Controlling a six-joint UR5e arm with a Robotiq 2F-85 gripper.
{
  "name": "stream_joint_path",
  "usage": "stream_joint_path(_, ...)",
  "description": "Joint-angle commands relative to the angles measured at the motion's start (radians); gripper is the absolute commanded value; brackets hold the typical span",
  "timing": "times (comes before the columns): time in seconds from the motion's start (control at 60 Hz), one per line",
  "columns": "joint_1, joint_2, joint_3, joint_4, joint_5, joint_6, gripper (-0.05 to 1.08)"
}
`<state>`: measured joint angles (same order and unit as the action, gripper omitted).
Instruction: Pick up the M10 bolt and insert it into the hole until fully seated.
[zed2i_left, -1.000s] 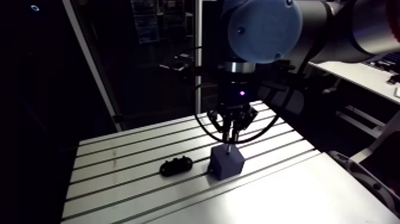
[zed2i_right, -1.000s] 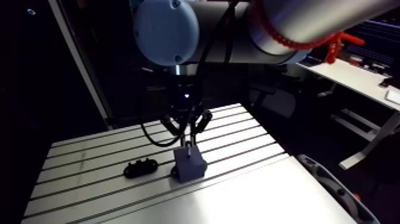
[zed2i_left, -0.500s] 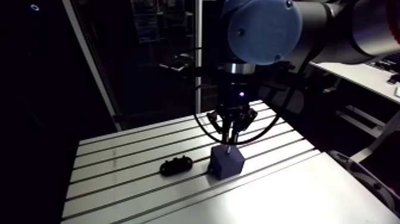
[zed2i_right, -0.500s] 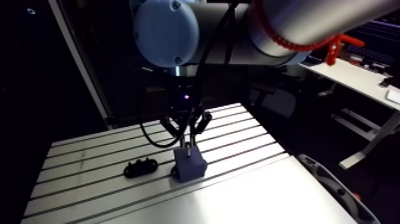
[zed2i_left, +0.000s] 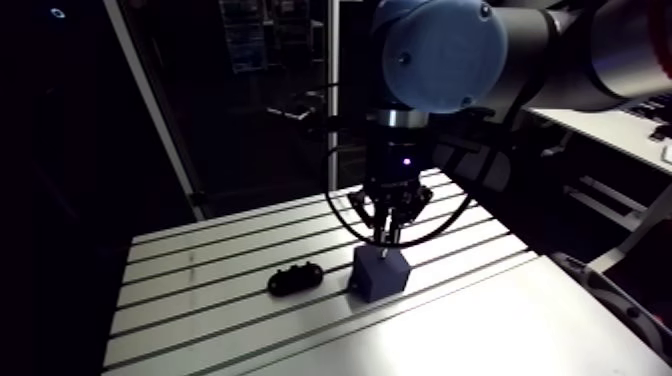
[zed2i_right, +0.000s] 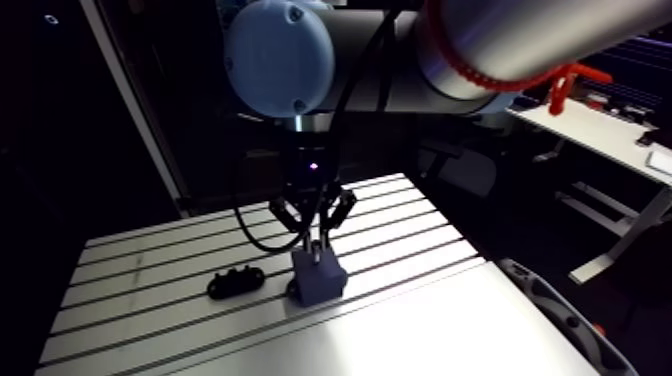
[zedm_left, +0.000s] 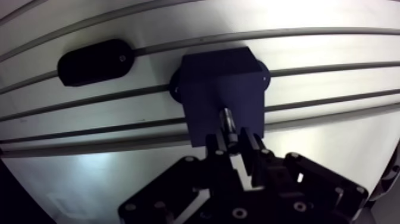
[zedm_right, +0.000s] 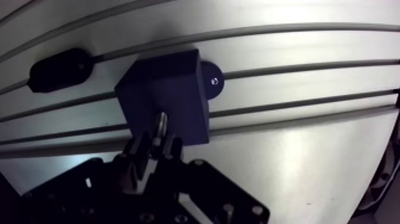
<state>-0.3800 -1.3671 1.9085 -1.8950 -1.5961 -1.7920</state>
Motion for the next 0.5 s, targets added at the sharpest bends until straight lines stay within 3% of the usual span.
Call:
stream_joint_path(0.017, -0.004, 0.000, 0.001, 0.000, -0.002, -0.001, 1.08)
stream_joint_path(0.5, 0.001, -0.003, 0.004, 0.000, 0.002, 0.001, 1.08)
